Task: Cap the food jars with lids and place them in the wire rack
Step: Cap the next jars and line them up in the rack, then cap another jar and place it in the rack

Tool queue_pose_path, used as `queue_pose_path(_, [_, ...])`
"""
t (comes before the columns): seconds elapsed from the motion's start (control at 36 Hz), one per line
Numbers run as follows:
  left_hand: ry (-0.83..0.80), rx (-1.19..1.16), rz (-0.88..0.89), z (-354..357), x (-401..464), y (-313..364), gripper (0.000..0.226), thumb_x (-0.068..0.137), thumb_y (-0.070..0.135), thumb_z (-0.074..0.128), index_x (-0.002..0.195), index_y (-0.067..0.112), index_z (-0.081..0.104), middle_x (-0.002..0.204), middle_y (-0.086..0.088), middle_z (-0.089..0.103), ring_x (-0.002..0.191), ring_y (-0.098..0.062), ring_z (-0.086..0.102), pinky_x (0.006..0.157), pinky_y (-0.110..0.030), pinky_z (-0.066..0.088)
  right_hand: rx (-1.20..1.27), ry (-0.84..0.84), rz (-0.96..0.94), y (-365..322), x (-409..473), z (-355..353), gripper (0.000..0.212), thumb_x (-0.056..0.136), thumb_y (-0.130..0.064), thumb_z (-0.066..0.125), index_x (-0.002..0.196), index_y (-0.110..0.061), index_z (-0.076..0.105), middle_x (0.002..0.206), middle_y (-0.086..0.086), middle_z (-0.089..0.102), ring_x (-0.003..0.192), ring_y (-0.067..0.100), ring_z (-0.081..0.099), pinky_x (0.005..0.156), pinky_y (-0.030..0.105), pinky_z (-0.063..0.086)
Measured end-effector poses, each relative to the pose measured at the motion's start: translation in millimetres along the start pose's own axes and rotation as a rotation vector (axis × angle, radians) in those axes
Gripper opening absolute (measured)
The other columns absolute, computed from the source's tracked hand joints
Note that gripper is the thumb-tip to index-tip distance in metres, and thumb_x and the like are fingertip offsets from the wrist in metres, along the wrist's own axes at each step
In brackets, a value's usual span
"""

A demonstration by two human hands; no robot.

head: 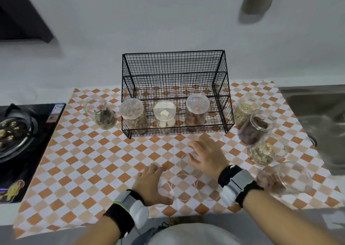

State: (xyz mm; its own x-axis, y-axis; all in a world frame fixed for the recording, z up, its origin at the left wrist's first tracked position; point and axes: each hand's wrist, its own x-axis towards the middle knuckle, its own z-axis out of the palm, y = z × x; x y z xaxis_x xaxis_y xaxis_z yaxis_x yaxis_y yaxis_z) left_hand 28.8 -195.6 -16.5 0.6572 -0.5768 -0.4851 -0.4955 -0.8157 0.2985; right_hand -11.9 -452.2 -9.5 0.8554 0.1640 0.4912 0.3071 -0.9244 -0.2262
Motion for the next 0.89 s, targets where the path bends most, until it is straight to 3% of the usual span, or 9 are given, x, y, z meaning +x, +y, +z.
queue_pose_path(0.08, [-0.034,0.079,-0.015,6.3,-2.7,1.5,0.119,0.053,0.084,0.070,0.152,0.036,0.024,0.144,0.004,0.032,0.126,-0.023,0.037,0.105,-0.042,0.034,0.037,-0.043,0.031,-6.6,-7.1,4.3,0.026,0.090,-0.027,0.057,0.112,-0.016,0.050,0.096,0.004,0.064,0.082,0.022,0.061,0.074,0.036,0.055])
queue_pose_path(0.31, [-0.050,0.100,-0.014,23.4,-8.2,2.2,0.125,0.052,0.092,0.064,0.153,0.035,0.020,0.139,0.005,0.033,0.123,-0.023,0.039,0.102,-0.043,0.039,0.105,-0.118,0.073,-19.8,-17.7,11.5,0.022,0.090,-0.028,0.058,0.110,-0.019,0.054,0.100,-0.001,0.063,0.088,0.018,0.059,0.081,0.036,0.052])
queue_pose_path(0.53, [0.006,0.037,-0.037,19.8,-6.0,-1.4,0.101,0.064,0.066,0.075,0.148,0.030,0.031,0.138,0.002,0.034,0.122,-0.024,0.039,0.103,-0.039,0.040,0.158,-0.165,0.178,-28.3,-21.9,13.7,0.023,0.094,-0.033,0.055,0.114,-0.023,0.054,0.104,-0.006,0.063,0.096,0.012,0.057,0.089,0.028,0.042])
queue_pose_path(0.61, [0.093,-0.108,-0.050,11.9,-3.2,-6.3,0.096,0.061,0.064,0.073,0.142,0.029,0.037,0.132,0.005,0.036,0.117,-0.021,0.040,0.100,-0.035,0.042,0.304,-0.191,0.320,-33.8,-22.3,11.6,0.026,0.094,-0.038,0.054,0.114,-0.022,0.059,0.106,-0.010,0.064,0.099,0.001,0.054,0.089,0.023,0.044])
queue_pose_path(0.69, [0.175,-0.315,-0.051,-1.8,-2.7,-6.0,0.096,0.056,0.066,0.071,0.138,0.028,0.040,0.129,0.006,0.037,0.115,-0.017,0.042,0.097,-0.034,0.046,0.595,-0.309,0.586,-40.6,-18.6,7.2,0.026,0.095,-0.044,0.060,0.116,-0.030,0.056,0.113,-0.013,0.064,0.105,-0.004,0.058,0.091,0.018,0.049])
queue_pose_path(0.75, [0.210,-0.443,-0.041,-11.1,-2.6,-2.9,0.098,0.052,0.069,0.069,0.136,0.027,0.041,0.126,0.007,0.038,0.115,-0.017,0.044,0.098,-0.034,0.046,0.785,-0.441,0.789,-47.4,-10.6,-1.3,0.025,0.098,-0.043,0.062,0.120,-0.033,0.055,0.118,-0.010,0.065,0.110,0.002,0.062,0.093,0.021,0.052])
queue_pose_path(0.83, [0.256,-0.561,-0.025,-21.0,-2.4,1.9,0.093,0.050,0.063,0.074,0.130,0.029,0.041,0.120,0.009,0.041,0.111,-0.015,0.047,0.096,-0.031,0.047,1.059,-0.586,1.018,-58.5,1.1,-11.1,0.034,0.101,-0.047,0.056,0.132,-0.032,0.055,0.126,0.000,0.064,0.107,0.012,0.068,0.081,0.016,0.054])
queue_pose_path(0.89, [0.281,-0.622,-0.002,-26.0,-2.9,5.7,0.087,0.053,0.056,0.078,0.128,0.031,0.040,0.118,0.011,0.043,0.111,-0.012,0.048,0.091,-0.021,0.047,1.224,-0.637,1.114,-62.5,3.7,-11.7,0.046,0.100,-0.056,0.053,0.139,-0.032,0.050,0.127,0.006,0.064,0.109,0.028,0.070,0.085,0.031,0.056])
